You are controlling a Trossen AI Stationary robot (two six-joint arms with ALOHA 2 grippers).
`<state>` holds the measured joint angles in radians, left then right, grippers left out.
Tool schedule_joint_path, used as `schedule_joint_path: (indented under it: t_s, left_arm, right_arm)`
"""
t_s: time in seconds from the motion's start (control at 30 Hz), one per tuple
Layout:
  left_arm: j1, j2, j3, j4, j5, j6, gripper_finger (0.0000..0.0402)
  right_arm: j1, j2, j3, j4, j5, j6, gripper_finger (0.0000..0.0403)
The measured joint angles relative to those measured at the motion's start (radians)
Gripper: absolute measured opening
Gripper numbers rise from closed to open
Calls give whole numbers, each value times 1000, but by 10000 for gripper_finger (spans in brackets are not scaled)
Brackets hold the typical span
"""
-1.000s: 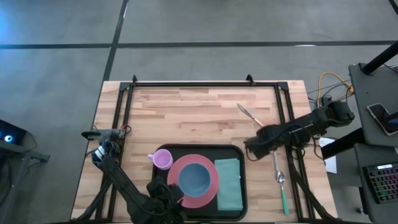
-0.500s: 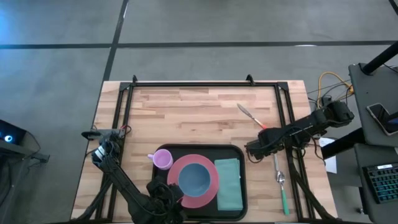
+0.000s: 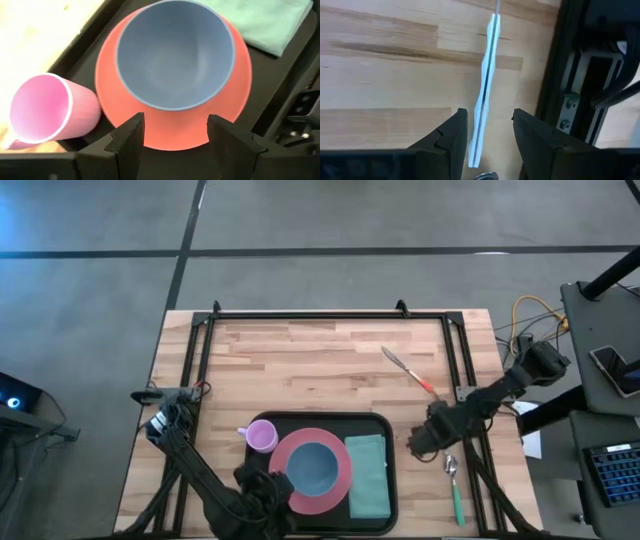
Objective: Set up tray
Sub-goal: Put the fork on top of the napkin
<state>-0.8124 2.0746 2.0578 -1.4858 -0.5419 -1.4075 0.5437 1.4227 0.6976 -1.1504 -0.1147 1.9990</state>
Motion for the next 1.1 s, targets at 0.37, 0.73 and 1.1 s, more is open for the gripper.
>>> schedule_joint_path:
  t_s: [0.37,0.73,1.1]
  left_arm:
    - [8,-70,-95,4,17,37,196]
    - [17,-84,-130,15,35,37,196]
    - [22,-84,-134,20,35,40,196]
  right_arm:
    - [17,24,-85,209,23,98,135]
    - [22,19,23,134,210,-79,143]
    - [-104,61,-38,98,300,-533,139]
